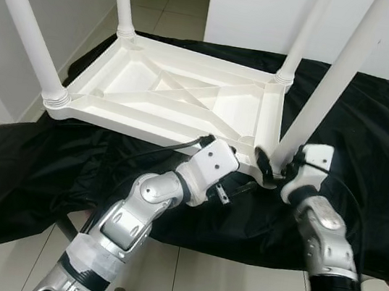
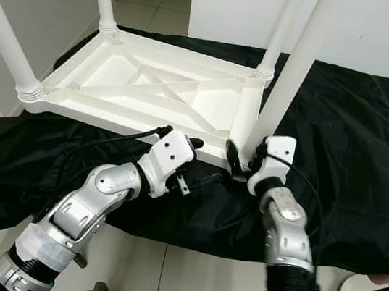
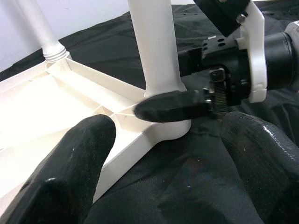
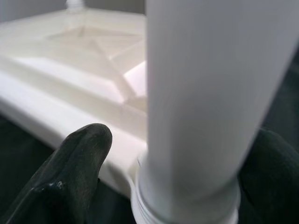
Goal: Building children table
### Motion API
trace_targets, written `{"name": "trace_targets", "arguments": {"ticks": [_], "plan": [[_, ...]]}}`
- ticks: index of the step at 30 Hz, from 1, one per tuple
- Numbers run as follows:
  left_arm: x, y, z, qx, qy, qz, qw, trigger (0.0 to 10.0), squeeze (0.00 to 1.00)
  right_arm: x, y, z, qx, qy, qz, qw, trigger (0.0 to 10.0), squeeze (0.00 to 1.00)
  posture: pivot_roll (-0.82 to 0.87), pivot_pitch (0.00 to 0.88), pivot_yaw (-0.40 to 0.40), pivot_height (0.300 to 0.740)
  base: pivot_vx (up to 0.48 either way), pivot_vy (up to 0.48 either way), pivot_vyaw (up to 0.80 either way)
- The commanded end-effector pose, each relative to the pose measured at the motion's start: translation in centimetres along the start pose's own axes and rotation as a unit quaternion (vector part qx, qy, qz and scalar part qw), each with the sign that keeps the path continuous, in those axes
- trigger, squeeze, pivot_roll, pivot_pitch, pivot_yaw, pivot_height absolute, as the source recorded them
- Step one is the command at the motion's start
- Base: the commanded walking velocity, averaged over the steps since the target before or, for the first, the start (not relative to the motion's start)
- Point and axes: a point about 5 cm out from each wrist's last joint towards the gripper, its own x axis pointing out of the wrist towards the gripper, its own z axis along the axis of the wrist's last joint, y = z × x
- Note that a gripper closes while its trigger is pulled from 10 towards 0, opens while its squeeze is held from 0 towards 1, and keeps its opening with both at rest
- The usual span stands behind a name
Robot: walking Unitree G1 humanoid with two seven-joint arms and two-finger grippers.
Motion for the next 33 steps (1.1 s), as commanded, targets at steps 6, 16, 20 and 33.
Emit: {"name": "trace_targets", "arguments": {"ticks": [6,16,20,33], "plan": [[0.2,0.4,0.0,0.015,0.003,0.016,1.000,10.0,0.00,0.8,-0.4,0.4,-0.029,0.011,0.060,0.998,10.0,0.00,0.00,0.000,0.013,0.740,0.000,0.000,0.00],[0.5,0.5,0.0,0.023,0.002,0.019,1.000,10.0,0.00,2.3,-1.1,0.3,-0.067,0.039,0.099,0.992,1.3,0.00,0.00,0.000,0.013,0.740,0.000,0.000,0.00],[0.5,0.7,0.0,0.027,0.001,0.023,0.999,10.0,0.00,2.3,-1.5,0.0,-0.064,0.048,0.109,0.991,0.0,0.00,0.00,0.000,0.009,0.740,0.000,0.000,0.00],[0.4,0.9,-0.1,0.031,0.004,0.028,0.999,10.0,0.00,2.0,-1.8,-0.8,-0.035,0.050,0.090,0.994,10.0,0.00,0.00,0.000,0.013,0.740,0.000,0.000,0.00]]}}
